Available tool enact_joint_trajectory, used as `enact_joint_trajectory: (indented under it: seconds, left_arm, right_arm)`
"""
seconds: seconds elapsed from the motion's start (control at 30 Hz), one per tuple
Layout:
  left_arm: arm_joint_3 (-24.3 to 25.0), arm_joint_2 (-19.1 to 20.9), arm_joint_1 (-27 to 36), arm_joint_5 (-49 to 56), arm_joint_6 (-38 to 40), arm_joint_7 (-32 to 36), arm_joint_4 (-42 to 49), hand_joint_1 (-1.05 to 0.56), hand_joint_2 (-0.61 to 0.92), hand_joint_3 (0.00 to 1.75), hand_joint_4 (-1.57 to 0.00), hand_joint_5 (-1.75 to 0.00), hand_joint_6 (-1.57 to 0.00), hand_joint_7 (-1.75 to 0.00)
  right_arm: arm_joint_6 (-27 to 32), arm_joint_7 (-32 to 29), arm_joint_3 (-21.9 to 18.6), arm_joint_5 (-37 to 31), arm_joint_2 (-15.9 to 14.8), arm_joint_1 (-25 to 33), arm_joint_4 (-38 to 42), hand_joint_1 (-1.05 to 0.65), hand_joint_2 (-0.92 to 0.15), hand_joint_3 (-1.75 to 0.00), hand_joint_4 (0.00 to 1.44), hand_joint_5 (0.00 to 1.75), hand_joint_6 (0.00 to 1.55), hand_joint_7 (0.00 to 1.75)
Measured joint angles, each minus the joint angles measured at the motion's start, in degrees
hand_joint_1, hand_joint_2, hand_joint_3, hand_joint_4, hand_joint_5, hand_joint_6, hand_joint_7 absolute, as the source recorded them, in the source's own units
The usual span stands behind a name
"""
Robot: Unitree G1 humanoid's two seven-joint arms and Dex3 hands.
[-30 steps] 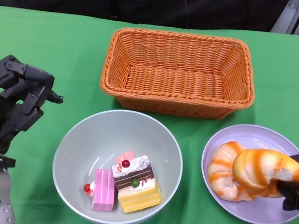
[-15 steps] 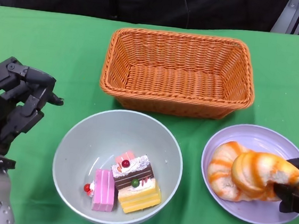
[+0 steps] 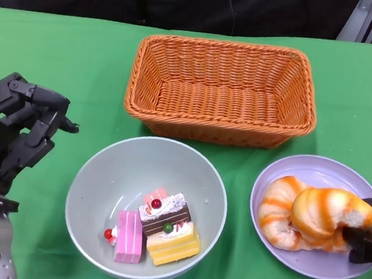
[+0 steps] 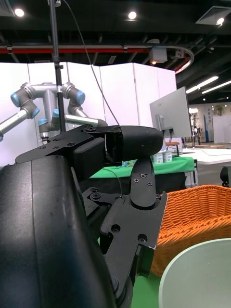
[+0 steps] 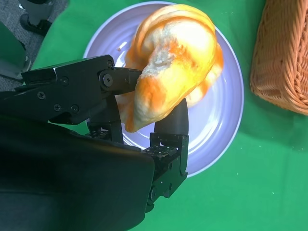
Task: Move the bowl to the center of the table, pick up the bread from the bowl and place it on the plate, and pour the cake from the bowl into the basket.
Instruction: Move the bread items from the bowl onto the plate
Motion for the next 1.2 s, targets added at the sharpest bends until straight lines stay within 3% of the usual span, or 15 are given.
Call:
enact_joint_trajectory:
  seconds: [0.17, 0.27, 0.4, 0.7, 0.9, 1.2]
  left_arm:
    - [-0.04, -0.02, 0.04, -0.26, 0.39, 0.0, -0.57, -0.13, 0.92, 0.33, -0.83, -1.35, -0.96, -0.9]
    - [-0.07, -0.02, 0.15, -0.24, 0.39, -0.01, -0.57, -0.13, 0.92, 0.33, -0.83, -1.35, -0.96, -0.9]
    - [-0.09, -0.01, 0.25, -0.11, 0.34, -0.01, -0.55, -0.14, 0.92, 0.33, -0.83, -1.35, -0.96, -0.9]
    - [-0.11, 0.0, 0.26, -0.07, 0.09, -0.04, -0.05, -0.15, 0.92, 0.3, -0.83, -1.35, -0.96, -0.9]
    - [-0.15, 0.0, 0.26, 0.12, -0.2, -0.04, 0.12, -0.14, 0.92, 0.32, -0.82, -1.34, -0.96, -0.9]
    - [-0.18, 0.0, 0.26, 0.14, -0.67, -0.03, 0.3, -0.14, 0.92, 0.31, -0.82, -1.35, -0.96, -0.91]
  right_arm:
    - [-0.05, -0.68, 0.75, -0.55, 0.05, -0.32, 0.52, -0.13, -0.92, -0.3, 0.4, 1.67, 0.39, 1.36]
    - [-0.55, -1.33, 1.93, -1.83, 0.04, -0.3, 0.5, -0.21, -0.92, -0.28, 0.44, 1.41, 0.48, 1.01]
    - [-2.9, -1.42, 2.81, -3.36, 0.0, 0.4, -0.48, -0.28, -0.92, -0.31, 0.45, 1.13, 0.53, 0.73]
    - [-7.49, -0.67, 4.33, -4.88, -0.06, 2.5, -1.37, -0.28, -0.92, -0.26, 0.44, 0.88, 0.57, 0.49]
    - [-8.92, 0.1, 6.07, -6.93, -0.9, 3.21, -2.22, -0.28, -0.92, -0.21, 0.55, 0.45, 0.67, 0.15]
    - [-12.44, 0.46, 6.41, -8.05, -1.0, 3.79, -2.61, -0.28, -0.92, -0.22, 0.5, 0.39, 0.6, 0.05]
